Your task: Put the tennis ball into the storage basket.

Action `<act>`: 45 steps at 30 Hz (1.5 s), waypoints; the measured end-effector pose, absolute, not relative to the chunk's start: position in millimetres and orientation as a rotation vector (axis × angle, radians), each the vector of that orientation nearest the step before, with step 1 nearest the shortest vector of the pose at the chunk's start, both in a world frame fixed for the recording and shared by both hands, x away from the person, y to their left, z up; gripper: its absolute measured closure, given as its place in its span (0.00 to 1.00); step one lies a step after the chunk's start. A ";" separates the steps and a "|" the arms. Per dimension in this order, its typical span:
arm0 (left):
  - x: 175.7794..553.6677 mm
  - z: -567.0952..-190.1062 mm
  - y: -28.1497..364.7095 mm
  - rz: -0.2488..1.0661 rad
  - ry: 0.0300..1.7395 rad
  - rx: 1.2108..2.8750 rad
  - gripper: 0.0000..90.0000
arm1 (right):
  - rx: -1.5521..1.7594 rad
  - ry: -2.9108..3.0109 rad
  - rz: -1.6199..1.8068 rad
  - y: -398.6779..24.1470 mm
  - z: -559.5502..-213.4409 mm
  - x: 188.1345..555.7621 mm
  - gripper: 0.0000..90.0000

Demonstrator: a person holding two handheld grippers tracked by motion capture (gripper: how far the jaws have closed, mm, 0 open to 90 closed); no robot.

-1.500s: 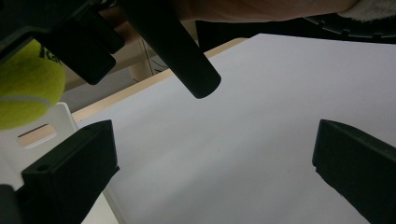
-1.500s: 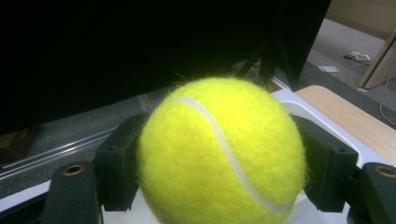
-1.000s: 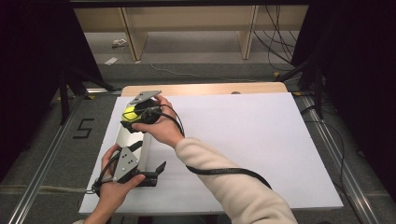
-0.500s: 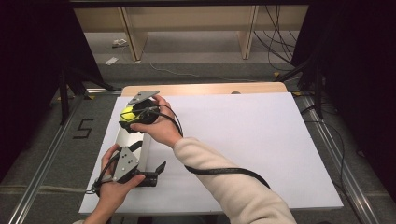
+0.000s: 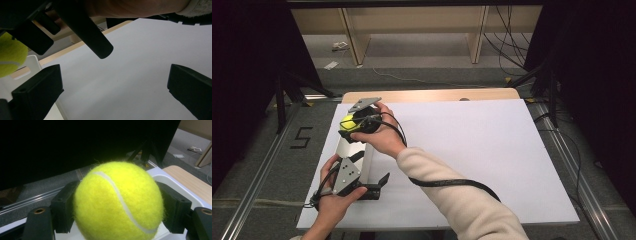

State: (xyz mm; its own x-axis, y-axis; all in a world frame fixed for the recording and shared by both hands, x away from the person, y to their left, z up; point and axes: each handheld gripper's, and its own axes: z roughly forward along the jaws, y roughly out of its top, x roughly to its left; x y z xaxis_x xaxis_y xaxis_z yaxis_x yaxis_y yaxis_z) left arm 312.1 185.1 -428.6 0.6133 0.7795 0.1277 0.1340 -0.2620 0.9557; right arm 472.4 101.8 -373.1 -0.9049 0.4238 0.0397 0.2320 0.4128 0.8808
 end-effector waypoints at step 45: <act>312.0 -428.3 185.9 0.749 0.747 1.755 0.00 | 0.567 2.511 1.489 111.1 -376.3 473.1 0.30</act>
